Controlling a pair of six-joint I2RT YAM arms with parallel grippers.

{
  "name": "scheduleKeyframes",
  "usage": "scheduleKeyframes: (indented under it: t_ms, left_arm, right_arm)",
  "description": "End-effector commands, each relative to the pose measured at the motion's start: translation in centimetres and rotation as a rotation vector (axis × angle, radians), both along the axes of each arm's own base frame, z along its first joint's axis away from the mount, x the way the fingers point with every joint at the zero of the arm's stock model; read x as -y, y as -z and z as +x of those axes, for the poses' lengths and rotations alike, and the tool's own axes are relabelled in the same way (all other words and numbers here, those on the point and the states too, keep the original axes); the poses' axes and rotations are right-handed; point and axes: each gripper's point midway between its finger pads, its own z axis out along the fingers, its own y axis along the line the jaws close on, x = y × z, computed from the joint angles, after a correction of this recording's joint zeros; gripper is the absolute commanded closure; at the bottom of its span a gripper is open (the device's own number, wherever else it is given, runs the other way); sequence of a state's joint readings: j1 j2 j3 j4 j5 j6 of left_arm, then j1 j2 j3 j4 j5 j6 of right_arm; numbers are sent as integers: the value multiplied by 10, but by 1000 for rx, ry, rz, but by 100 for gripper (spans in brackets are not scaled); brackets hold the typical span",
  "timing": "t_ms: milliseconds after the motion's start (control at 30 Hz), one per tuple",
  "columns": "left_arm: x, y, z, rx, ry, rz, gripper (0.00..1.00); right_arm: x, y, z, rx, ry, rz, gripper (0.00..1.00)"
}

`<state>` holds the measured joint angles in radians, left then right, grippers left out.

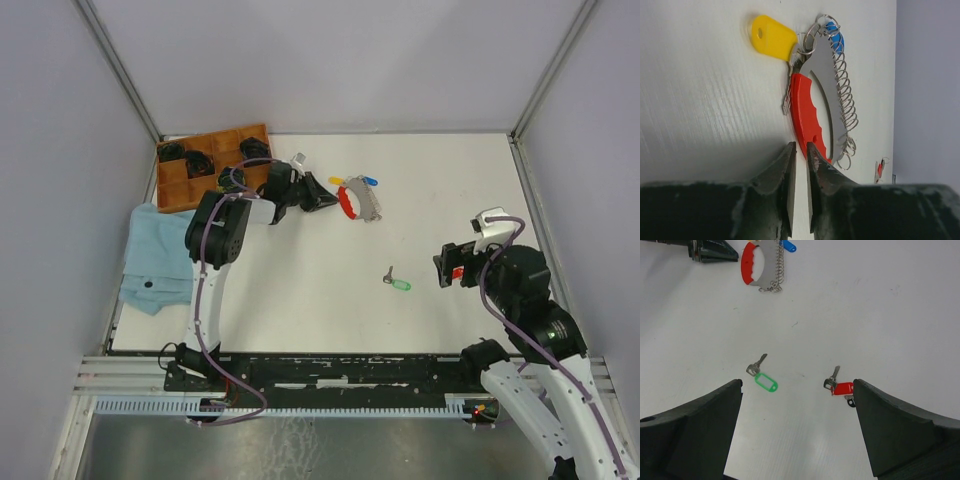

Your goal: Put the keys on the keyring

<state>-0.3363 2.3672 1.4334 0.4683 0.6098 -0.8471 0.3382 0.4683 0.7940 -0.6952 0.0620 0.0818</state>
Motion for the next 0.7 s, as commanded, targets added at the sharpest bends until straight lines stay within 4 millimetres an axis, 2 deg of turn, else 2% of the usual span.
scheduleKeyframes:
  t_ms: [0, 133, 233, 433, 667]
  left_arm:
    - [-4, -28, -1, 48, -20, 41, 73]
    - [-3, -37, 2, 130, -14, 138, 55]
    - [8, -36, 4, 198, 14, 290, 48]
    - [31, -33, 3, 310, 84, 540, 43]
    - [57, -27, -7, 446, 188, 773, 38]
  right_arm:
    - [-11, -11, 8, 8, -37, 30, 0]
    - [-12, -7, 9, -10, -43, 21, 0]
    - [-10, -4, 9, -18, -37, 10, 0]
    - [-9, 0, 9, -34, -34, -2, 0]
    - [-8, 1, 9, -38, -30, -10, 0]
